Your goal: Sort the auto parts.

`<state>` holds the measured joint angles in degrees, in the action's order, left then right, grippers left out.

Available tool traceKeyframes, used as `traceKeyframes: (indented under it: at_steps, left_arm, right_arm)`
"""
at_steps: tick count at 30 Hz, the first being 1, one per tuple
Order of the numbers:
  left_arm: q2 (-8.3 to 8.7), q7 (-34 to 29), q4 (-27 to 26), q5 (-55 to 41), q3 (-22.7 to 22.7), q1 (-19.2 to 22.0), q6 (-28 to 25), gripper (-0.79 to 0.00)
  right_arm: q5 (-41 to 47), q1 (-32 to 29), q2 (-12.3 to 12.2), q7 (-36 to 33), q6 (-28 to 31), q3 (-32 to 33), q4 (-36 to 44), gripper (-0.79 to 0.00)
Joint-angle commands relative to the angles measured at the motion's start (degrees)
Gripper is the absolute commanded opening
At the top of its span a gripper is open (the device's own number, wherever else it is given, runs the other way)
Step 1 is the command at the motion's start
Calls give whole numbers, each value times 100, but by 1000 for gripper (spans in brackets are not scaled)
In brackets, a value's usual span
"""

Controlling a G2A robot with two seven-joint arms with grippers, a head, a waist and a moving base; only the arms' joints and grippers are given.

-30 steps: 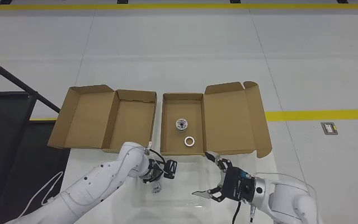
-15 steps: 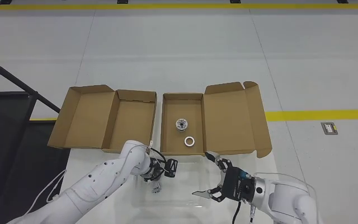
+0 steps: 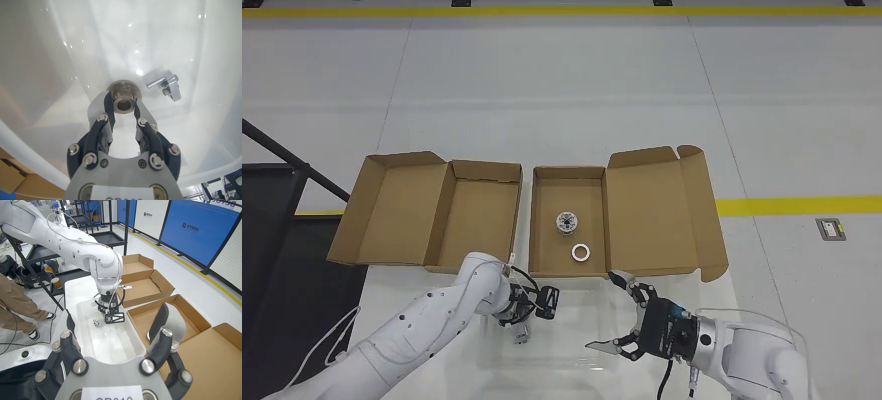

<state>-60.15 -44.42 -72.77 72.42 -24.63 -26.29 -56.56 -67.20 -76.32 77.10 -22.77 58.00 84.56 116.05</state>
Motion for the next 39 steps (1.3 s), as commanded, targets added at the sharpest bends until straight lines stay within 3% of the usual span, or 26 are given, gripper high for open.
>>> traceKeyframes:
  at_steps: [1,3,6,13,19,24,29,35,39]
  left_arm:
    - [-6,5,22,10,-12,-23,9,-520]
    - [-13,11,34,24,-22,-38,4,-557]
    - [-22,17,40,42,-42,-56,-11,-785]
    - [73,65,-295,19,-312,-80,-86,-785]
    - [413,54,-1179,-351,-936,-325,-144,-785]
    - [886,77,-2104,-847,-1881,-783,-144,-785]
    - [1391,504,-2854,-1313,-3225,-1539,-144,-785]
    - [1859,1709,-3318,-1325,-4961,-2795,-144,-785]
    - [2059,3081,-3526,-1178,-6088,-3725,-144,-785]
  right_arm:
    - [0,0,0,0,0,0,0,0]
    - [0,0,0,0,0,0,0,0]
    - [0,0,0,0,0,0,0,0]
    - [0,0,0,0,0,0,0,0]
    - [0,0,0,0,0,0,0,0]
    - [0,0,0,0,0,0,0,0]
    - [0,0,0,0,0,0,0,0]
    - [0,0,0,0,0,0,0,0]
    - [0,0,0,0,0,0,0,0]
